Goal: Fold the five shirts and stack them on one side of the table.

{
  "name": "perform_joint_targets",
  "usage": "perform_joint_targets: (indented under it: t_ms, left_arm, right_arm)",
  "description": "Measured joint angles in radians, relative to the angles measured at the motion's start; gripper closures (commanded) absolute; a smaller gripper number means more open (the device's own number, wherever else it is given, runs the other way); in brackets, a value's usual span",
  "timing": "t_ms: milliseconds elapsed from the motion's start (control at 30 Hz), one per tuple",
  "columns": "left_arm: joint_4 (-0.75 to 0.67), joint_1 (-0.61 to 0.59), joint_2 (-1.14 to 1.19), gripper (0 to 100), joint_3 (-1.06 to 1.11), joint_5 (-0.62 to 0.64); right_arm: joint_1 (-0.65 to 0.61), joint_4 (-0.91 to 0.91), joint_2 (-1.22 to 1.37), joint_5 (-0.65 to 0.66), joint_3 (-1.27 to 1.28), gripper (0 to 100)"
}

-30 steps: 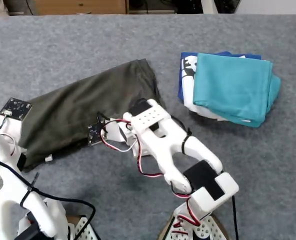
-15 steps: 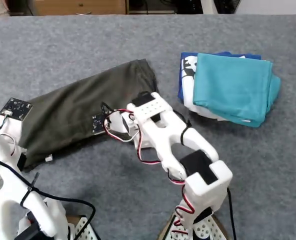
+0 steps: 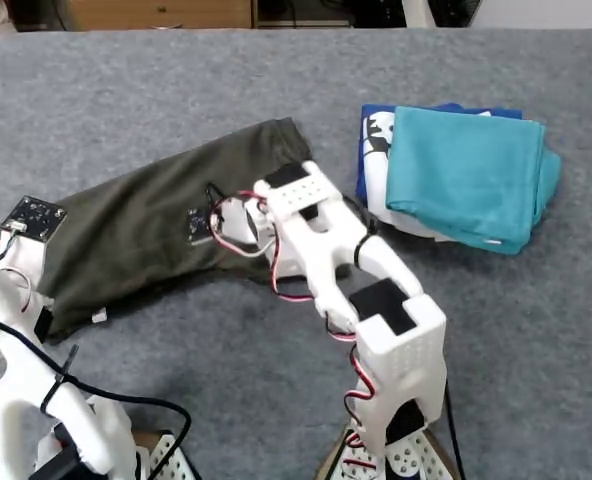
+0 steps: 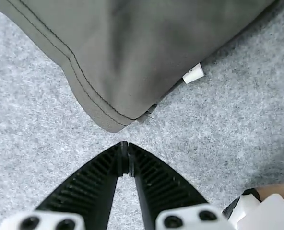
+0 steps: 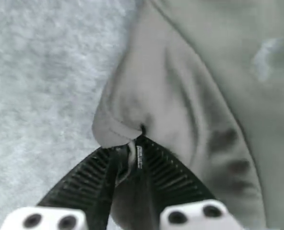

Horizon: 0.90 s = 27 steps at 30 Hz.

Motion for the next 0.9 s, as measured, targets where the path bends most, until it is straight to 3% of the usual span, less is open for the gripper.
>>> perform_joint_targets:
  t_ms: [333, 633, 900]
  left_arm:
    - [0.000, 0.000, 0.000, 98, 0.000, 0.000]
    - [0.000, 0.000, 0.000, 98, 0.000, 0.000]
    - [0.000, 0.000, 0.000, 98, 0.000, 0.000]
  right_arm:
    - [0.003, 0.427, 0.178, 0.029, -0.601, 99.8]
    - [-0.009, 0.443, 0.480, 0.106, -1.157, 99.8]
    - [-0.057, 0.433, 0.692, 0.133, -1.458, 99.7]
